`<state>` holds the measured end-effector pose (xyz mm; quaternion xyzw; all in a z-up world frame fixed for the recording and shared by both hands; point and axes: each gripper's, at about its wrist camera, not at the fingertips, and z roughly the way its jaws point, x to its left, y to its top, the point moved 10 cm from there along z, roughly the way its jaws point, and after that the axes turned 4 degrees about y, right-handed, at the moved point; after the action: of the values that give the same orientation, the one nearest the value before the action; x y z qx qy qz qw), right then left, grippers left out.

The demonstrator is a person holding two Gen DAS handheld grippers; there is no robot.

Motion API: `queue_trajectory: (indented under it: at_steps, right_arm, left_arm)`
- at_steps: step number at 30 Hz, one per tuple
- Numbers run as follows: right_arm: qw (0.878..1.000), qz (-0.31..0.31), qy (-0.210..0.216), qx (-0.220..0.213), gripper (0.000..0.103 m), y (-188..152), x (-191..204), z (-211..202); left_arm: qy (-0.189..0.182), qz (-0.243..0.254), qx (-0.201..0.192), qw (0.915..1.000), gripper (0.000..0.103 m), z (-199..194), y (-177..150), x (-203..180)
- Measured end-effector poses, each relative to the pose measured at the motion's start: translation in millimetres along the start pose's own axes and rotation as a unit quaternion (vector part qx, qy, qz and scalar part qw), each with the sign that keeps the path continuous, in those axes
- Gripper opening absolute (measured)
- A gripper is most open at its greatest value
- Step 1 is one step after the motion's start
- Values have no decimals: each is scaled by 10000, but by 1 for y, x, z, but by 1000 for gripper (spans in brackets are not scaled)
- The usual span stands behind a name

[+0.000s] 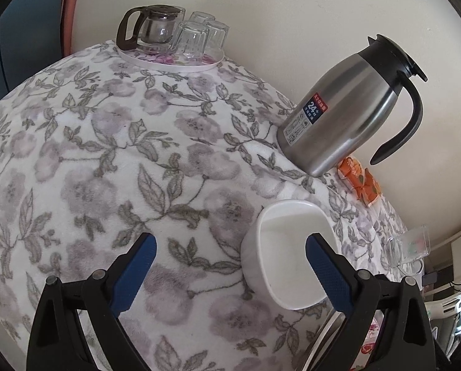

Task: Organize plates and bowls
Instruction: 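Close both grippers on the rim of the white square bowl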

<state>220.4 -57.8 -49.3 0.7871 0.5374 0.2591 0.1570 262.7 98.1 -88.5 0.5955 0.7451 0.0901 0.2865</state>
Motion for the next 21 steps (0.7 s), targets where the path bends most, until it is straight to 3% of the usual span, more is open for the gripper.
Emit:
queue_trajectory:
  at_steps: [7,10,17,21]
  right_arm:
    - [9997,-18,-127,191,68,-2,-1,20]
    - [9994,47,-191,281,64,-3,-5,29]
    - [9991,22,-228,370,54,-3,-5,44]
    - [9985,17,-336,431,42,-5,-7,54]
  left_arm:
    - [-33,36,-5,10000,96,13,4,-6]
    - [-44,80,6,10000,82,17,5,-9]
    - [-75,121,111,9998,76,33,3,-12]
    - [-150,138,130,9997,70,38,3,-14]
